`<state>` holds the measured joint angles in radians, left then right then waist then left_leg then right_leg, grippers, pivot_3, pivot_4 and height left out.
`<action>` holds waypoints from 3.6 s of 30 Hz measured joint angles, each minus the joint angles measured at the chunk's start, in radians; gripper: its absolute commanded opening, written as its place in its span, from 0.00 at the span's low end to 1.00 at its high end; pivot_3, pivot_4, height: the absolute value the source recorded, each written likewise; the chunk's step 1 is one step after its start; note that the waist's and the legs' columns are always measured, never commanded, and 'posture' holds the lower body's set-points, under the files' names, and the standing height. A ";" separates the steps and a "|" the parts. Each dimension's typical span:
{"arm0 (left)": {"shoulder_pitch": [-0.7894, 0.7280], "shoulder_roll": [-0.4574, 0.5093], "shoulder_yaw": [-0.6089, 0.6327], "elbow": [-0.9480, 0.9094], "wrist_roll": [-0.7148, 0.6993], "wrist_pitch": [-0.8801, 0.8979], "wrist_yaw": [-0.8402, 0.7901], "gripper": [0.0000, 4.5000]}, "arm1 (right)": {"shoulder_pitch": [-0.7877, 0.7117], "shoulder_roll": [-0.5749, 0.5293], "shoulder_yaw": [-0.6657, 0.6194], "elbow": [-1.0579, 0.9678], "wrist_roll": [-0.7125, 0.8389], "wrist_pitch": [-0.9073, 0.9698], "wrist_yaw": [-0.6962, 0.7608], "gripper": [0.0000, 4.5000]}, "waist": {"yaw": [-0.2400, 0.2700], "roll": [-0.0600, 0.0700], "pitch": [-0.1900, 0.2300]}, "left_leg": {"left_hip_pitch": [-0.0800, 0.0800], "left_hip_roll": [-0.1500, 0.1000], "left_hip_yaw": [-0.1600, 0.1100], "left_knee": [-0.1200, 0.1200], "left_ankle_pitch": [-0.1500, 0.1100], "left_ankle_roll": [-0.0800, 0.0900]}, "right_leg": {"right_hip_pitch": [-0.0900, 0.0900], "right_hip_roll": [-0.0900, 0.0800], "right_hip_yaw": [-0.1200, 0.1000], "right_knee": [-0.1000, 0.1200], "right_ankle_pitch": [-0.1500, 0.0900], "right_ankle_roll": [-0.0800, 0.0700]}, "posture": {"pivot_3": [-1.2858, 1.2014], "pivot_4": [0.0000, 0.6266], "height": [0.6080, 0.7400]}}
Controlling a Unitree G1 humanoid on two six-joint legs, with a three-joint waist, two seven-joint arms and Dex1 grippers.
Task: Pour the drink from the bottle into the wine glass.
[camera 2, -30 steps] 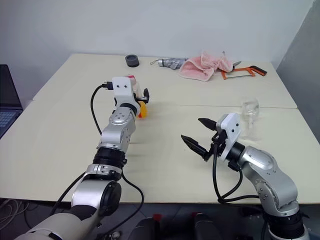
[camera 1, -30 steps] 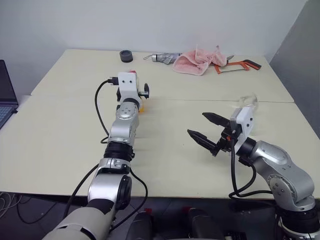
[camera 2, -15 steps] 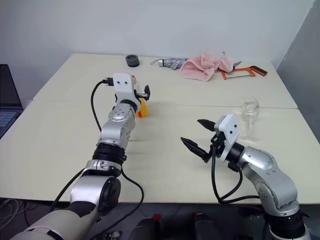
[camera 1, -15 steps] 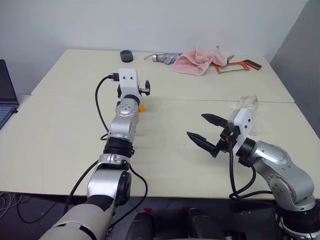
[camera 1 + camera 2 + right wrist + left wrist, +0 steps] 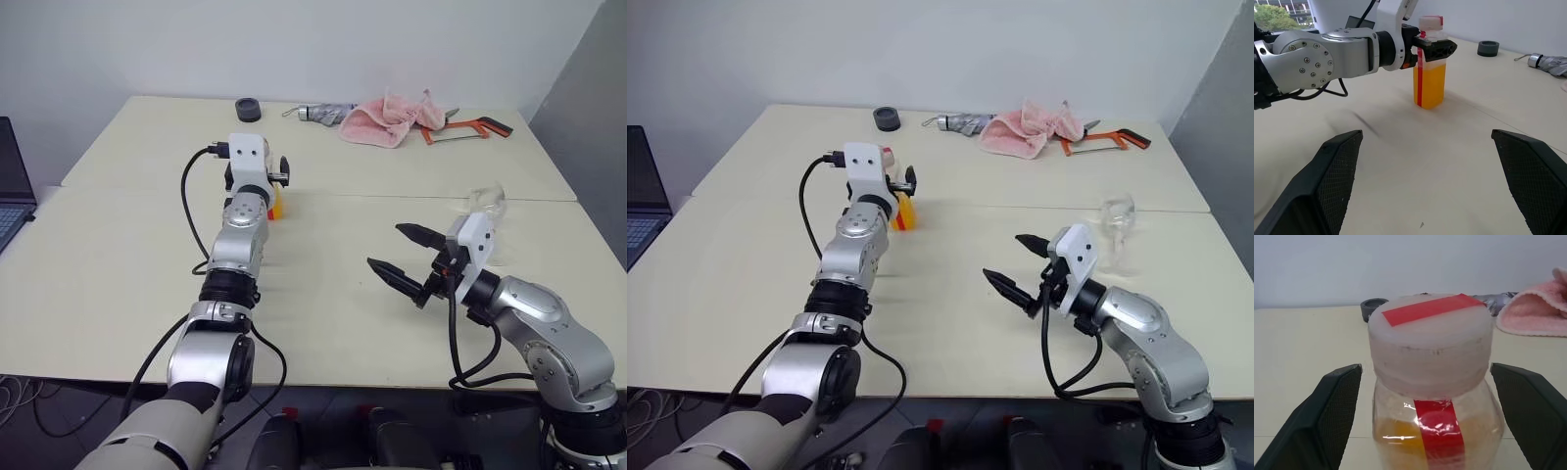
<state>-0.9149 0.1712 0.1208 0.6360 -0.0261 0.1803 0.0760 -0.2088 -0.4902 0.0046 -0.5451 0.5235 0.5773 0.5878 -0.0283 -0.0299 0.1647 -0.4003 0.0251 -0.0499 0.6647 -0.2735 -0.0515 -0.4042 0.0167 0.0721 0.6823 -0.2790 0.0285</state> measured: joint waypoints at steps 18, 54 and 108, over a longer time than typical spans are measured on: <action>0.000 0.000 -0.007 0.005 0.002 0.024 0.002 0.45 | 0.000 0.000 0.000 0.001 -0.001 0.000 -0.001 1.00 | -0.001 0.000 0.000 | 0.000 0.000 0.000 0.000 0.000 0.000 | 0.000 0.000 0.000 0.000 0.000 0.000 | 0.52 0.24 1.00; 0.227 0.052 -0.378 -0.435 -0.258 0.091 -1.123 0.43 | 0.257 -0.137 -0.219 -0.321 0.152 0.117 -0.108 1.00 | -0.003 0.002 0.000 | 0.001 0.000 -0.001 0.001 0.001 0.001 | 0.001 0.002 0.000 0.002 0.000 0.000 | 0.52 0.24 1.00; 0.093 0.064 -0.370 -0.161 -0.236 -0.122 -1.447 0.43 | -0.326 -0.252 0.083 0.161 0.075 0.066 0.319 0.42 | -0.003 0.006 0.002 | 0.000 0.000 -0.002 0.000 0.001 0.002 | 0.001 0.003 -0.001 0.001 -0.001 -0.001 | 0.52 0.24 1.00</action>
<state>-0.8221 0.2352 -0.2489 0.4751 -0.2623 0.0587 -1.3708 -0.5348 -0.7424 0.0872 -0.3843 0.5982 0.6436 0.9063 -0.0316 -0.0240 0.1671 -0.3999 0.0256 -0.0516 0.6650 -0.2721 -0.0496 -0.4034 0.0197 0.0707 0.6828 -0.2796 0.0275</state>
